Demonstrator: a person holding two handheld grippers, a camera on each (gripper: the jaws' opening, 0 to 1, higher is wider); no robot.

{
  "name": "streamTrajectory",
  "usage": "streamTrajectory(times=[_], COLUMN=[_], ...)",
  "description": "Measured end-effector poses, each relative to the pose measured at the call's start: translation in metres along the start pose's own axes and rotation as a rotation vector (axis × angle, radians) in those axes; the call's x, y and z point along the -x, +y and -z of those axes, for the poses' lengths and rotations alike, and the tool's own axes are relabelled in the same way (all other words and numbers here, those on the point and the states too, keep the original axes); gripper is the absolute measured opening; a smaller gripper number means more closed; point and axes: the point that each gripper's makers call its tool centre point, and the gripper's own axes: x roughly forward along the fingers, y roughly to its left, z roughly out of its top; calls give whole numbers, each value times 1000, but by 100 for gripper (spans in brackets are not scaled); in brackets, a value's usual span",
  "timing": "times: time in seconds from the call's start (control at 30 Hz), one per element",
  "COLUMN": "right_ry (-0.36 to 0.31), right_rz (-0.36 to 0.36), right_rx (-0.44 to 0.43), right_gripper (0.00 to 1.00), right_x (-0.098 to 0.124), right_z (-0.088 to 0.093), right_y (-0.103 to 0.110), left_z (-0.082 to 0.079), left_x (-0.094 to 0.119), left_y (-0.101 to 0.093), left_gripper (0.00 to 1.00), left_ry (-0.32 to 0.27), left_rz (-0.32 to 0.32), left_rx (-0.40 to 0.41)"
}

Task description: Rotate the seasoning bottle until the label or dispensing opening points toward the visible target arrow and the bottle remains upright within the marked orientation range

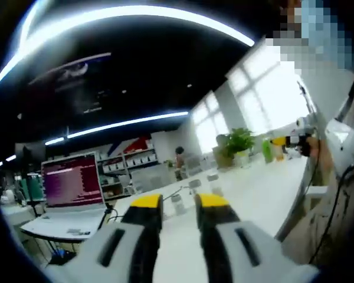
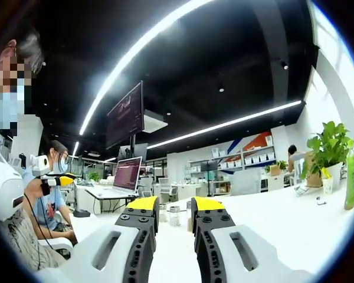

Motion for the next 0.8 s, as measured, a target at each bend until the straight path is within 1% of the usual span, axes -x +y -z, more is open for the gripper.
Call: streamTrajectory(times=[0.1,0.2,0.27,0.33,0.43,0.5,0.63,0.8], right_ry=[8,19,19,5,2,3,-2,3], right_rz=[-5,3,5,6,21,17,20,4], right_rx=[-12,-21,-26,-26,-25,-31,-46,-84], right_gripper=[21,21,21,21,21,21,21,21], right_x=[-4,-5,-4,-4,-5,-5,-7,-12], right_z=[5,11,11,9,9,9,10,13], right_y=[-1,-2,-1,0,-3,-2,-6,-7], left_z=[3,8,11,13,12,10,8,5], left_x=[-2,-2,-2,2,5,5,7,4], left_y=[-1,0,2,3,5,7,15,19], left_gripper=[23,23,23,23,23,23,23,23], left_ry=[-9,2,9,1,-17,-21,-15,-38], left_rz=[16,16,12,12,1,-5,-36,-36], left_rx=[29,37,38,46,58,61,38,49])
